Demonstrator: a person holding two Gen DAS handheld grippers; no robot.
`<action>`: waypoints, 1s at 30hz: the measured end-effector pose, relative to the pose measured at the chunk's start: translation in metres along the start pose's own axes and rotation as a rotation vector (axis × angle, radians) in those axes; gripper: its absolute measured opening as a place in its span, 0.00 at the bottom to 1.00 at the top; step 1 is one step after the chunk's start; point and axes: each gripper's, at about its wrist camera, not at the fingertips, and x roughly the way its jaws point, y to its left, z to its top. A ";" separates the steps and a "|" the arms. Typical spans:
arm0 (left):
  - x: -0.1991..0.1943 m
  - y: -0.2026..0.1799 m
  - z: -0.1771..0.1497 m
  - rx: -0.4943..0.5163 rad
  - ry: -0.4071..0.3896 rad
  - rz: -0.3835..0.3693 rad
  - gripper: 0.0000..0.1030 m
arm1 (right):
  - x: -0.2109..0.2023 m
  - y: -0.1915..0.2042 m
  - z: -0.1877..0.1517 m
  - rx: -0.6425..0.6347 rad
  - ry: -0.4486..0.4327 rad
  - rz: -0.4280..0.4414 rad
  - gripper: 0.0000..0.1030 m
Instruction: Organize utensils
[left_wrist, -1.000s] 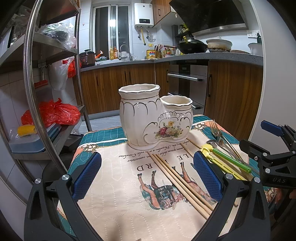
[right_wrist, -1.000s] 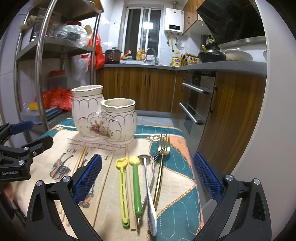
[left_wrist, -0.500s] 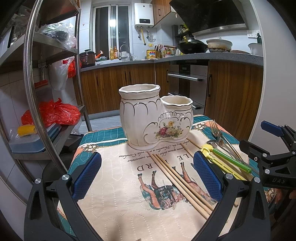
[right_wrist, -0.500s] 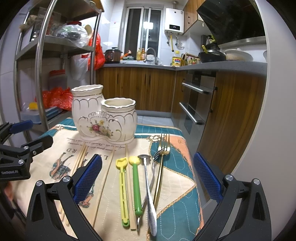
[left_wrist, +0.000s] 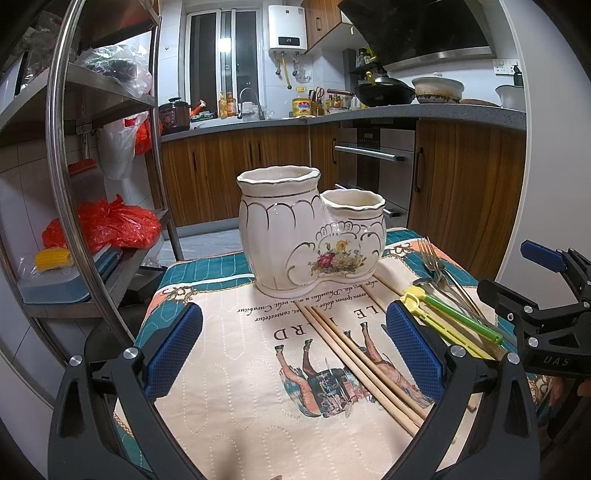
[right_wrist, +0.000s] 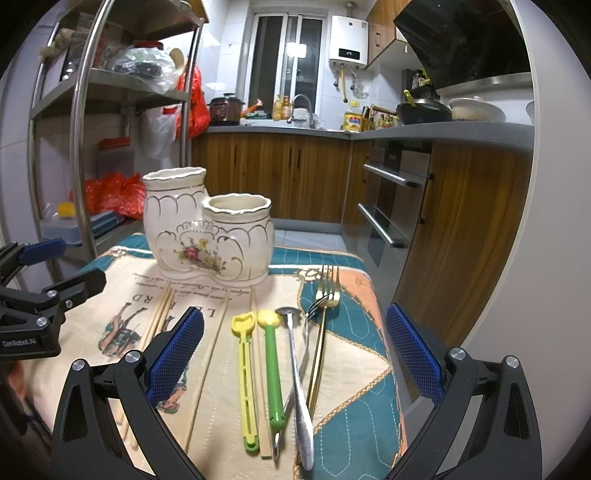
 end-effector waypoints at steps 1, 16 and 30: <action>0.000 0.000 0.000 0.000 0.001 0.001 0.95 | -0.001 0.000 0.000 0.001 -0.004 -0.001 0.95; -0.008 0.010 0.032 0.067 -0.029 0.009 0.95 | -0.026 -0.033 0.024 0.013 -0.027 -0.069 0.95; 0.009 0.019 0.069 0.136 0.103 -0.067 0.95 | -0.002 -0.033 0.053 -0.099 0.093 0.040 0.95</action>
